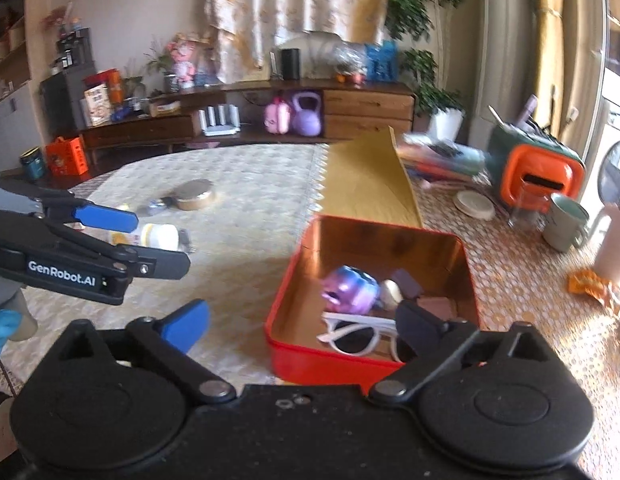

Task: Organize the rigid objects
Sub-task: 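Withdraw both tools from the tin toward the candy and bottle on the table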

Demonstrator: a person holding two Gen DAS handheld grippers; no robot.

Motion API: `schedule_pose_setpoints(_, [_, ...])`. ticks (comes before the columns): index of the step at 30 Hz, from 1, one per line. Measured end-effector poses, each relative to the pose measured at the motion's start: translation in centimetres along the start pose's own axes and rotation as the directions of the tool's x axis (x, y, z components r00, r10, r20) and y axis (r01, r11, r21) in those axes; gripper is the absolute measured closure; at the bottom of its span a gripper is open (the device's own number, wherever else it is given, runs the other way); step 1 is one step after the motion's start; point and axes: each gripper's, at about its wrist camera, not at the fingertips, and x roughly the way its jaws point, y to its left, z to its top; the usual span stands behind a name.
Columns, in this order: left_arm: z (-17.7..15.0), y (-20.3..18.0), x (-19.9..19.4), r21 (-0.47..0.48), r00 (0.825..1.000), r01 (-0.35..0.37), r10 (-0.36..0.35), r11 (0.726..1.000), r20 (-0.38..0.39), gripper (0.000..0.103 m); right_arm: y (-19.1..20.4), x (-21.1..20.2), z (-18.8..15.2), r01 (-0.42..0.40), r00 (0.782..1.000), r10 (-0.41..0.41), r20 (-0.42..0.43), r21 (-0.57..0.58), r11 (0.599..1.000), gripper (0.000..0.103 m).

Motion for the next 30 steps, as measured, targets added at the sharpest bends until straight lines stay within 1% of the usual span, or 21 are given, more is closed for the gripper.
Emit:
schedule_pose_setpoints(4, [-0.9, 1.6, -1.2, -0.014, 0.998, -0.059, 0.06, 0.998, 0.031, 0.017, 1.6, 0.3, 0.4, -0.056, 0.998, 0.056, 0.005, -0.024, 0.998, 0.0])
schedule_pose_setpoints(8, [-1.7, 3.8, -2.2, -0.049, 0.996, -0.084, 0.086, 0.995, 0.037, 0.017, 3.2, 0.8, 0.6, -0.097, 0.995, 0.097, 0.005, -0.035, 0.995, 0.0])
schedule_pose_setpoints(14, [-3.1, 7.9, -3.1, -0.116, 0.987, -0.156, 0.16, 0.981, 0.025, 0.017, 5.5, 2.0, 1.5, -0.123, 0.992, 0.123, 0.0, -0.064, 0.99, 0.0])
schedule_pose_setpoints(20, [-4.5, 12.7, -3.5, -0.187, 0.965, -0.258, 0.263, 0.948, 0.006, 0.017, 7.4, 3.7, 2.3, -0.13, 0.991, 0.129, -0.016, -0.08, 0.988, 0.0])
schedule_pose_setpoints(24, [-5.4, 16.2, -3.5, -0.224, 0.942, -0.331, 0.335, 0.917, -0.02, 0.017, 8.3, 4.9, 2.8, -0.143, 0.989, 0.141, -0.034, -0.105, 0.984, 0.0])
schedule_pose_setpoints(30, [-6.4, 20.8, -3.0, -0.286, 0.911, -0.407, 0.408, 0.867, -0.059, 0.017, 9.9, 7.0, 4.0, -0.187, 0.982, 0.18, -0.059, -0.152, 0.971, 0.0])
